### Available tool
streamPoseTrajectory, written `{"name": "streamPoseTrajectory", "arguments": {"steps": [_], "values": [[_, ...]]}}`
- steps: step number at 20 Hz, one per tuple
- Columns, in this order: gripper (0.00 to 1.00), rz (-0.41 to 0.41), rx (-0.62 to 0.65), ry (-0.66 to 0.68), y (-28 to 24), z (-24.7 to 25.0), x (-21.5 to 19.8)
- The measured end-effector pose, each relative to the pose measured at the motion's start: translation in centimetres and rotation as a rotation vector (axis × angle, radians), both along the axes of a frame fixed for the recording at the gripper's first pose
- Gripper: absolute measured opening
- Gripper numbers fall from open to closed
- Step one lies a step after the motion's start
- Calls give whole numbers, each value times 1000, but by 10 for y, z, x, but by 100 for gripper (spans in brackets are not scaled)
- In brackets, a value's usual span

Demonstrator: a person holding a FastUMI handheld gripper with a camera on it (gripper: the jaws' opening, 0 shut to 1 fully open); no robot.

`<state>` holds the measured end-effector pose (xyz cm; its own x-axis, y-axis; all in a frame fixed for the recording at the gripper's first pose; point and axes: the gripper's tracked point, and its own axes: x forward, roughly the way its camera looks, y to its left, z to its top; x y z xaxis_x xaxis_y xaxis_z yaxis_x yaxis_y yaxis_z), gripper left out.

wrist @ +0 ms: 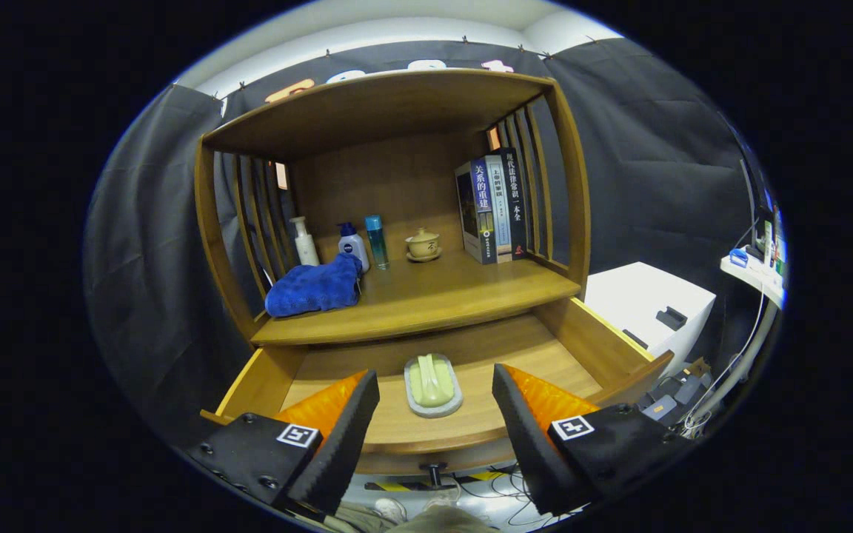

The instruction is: Pull open the drawer, take out the items inside it, and place them on the countertop above the cabinet.

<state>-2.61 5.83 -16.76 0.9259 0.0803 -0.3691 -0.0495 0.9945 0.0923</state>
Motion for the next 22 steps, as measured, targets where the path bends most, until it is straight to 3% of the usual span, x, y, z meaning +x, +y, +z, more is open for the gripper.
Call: {"name": "streamPoseTrajectory", "arguments": {"steps": [11,22], "values": [[99,102,-34,206,29,-13,72],[99,91,-83,448,26,-66,135]]}}
